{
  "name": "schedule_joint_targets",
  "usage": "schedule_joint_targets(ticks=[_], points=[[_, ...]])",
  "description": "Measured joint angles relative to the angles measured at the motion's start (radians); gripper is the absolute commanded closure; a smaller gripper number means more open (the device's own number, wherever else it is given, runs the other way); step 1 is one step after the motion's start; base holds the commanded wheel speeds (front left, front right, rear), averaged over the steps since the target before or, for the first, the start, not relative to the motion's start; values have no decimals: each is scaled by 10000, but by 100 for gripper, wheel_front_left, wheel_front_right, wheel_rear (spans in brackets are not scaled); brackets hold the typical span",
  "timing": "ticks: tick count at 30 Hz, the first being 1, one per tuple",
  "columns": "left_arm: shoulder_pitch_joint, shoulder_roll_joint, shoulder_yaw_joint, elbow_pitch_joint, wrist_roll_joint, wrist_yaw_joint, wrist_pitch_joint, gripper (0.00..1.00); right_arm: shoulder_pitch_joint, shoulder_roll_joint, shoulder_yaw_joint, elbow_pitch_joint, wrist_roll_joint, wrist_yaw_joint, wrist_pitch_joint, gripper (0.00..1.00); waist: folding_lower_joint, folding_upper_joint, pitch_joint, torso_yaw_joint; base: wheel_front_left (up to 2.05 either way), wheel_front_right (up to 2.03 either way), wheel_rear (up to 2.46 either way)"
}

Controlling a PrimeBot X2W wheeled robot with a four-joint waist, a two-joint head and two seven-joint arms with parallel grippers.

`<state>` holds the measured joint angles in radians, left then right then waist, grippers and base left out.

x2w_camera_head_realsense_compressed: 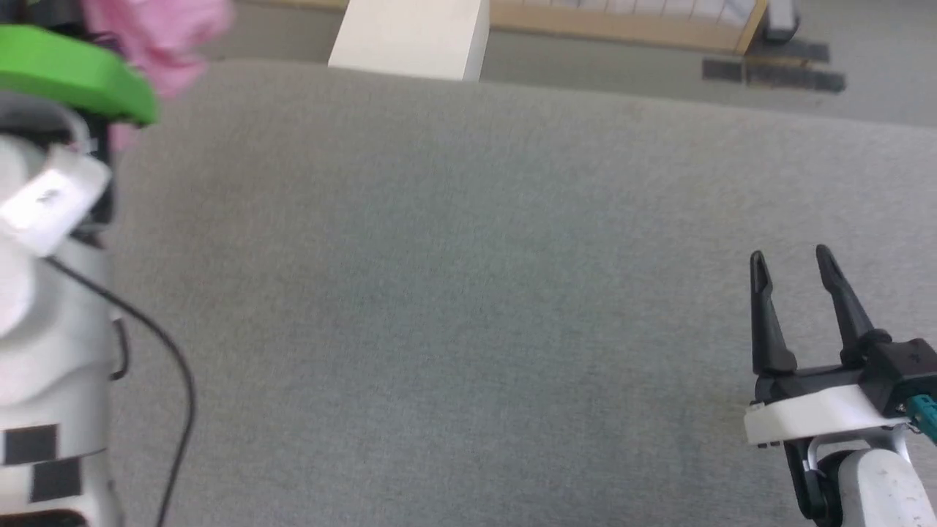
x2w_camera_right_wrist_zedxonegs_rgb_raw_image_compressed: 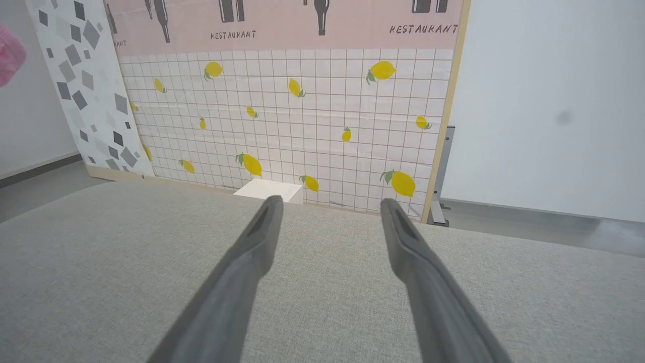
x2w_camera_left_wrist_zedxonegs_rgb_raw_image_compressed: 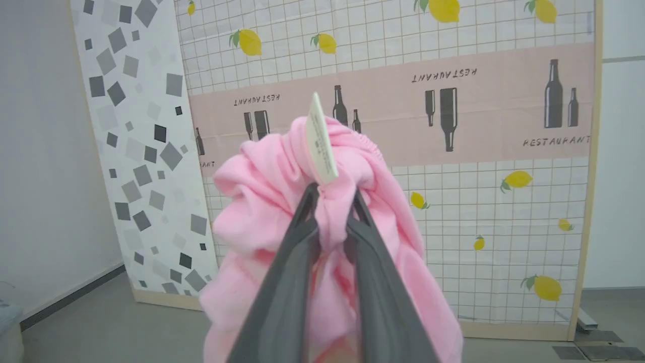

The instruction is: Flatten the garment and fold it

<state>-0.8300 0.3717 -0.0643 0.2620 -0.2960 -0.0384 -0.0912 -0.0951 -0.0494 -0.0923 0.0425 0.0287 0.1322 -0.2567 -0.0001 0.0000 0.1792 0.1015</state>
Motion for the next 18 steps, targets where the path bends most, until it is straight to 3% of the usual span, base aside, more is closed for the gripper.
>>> schedule_joint_targets(ticks=[10,18], points=[[-314,-1626,-1515,-255,-151,-378,4,100,466,-2,138,21,21,0,0,0,0,0,-854,-1050,0,0,0],[252,-2915,-2518,493,-1009,-491,215,100,551,-4,301,38,21,0,0,0,0,0,-1103,-2088,0,0,0]])
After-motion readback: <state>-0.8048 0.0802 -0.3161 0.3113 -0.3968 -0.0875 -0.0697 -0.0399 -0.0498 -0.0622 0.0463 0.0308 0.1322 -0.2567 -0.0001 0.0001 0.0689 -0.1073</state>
